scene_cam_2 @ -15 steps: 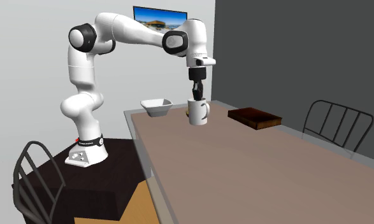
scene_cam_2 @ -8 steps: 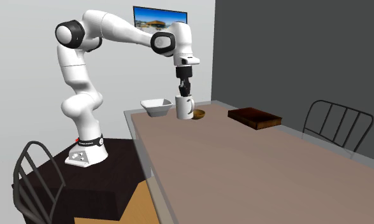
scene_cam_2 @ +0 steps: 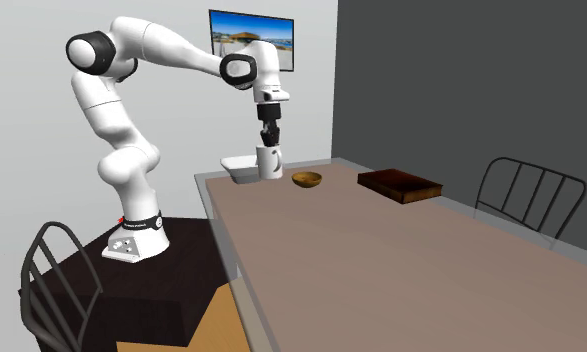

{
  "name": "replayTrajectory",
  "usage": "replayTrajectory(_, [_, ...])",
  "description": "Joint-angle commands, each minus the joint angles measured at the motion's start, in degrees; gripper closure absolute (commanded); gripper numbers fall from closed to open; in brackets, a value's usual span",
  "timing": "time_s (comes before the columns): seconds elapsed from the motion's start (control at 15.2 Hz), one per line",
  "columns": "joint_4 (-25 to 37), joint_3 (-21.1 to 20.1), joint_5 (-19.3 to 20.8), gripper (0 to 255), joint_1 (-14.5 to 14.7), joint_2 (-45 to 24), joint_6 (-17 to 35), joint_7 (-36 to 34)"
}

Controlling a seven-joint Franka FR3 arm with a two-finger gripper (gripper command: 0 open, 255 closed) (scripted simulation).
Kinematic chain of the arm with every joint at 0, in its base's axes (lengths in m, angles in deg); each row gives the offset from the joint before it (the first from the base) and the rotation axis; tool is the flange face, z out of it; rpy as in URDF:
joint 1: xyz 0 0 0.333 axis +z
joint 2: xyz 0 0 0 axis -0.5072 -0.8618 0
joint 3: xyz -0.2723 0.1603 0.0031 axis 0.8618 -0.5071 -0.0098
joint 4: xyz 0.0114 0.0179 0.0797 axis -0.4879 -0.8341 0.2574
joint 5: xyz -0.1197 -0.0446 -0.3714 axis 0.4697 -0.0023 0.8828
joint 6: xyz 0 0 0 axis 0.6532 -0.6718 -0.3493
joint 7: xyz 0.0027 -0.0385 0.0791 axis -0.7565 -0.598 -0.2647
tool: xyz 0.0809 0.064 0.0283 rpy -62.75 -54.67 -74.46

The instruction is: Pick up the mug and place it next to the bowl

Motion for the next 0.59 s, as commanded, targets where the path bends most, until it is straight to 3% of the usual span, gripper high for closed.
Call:
replayTrajectory(0.0, [-2.8,-1.6,-0.4,255,0.9,3.3,-0.6,-2.3])
replayTrajectory(0.53, [-10.5,-8.4,-3.8,255,5.2,13.2,-3.1,-11.4])
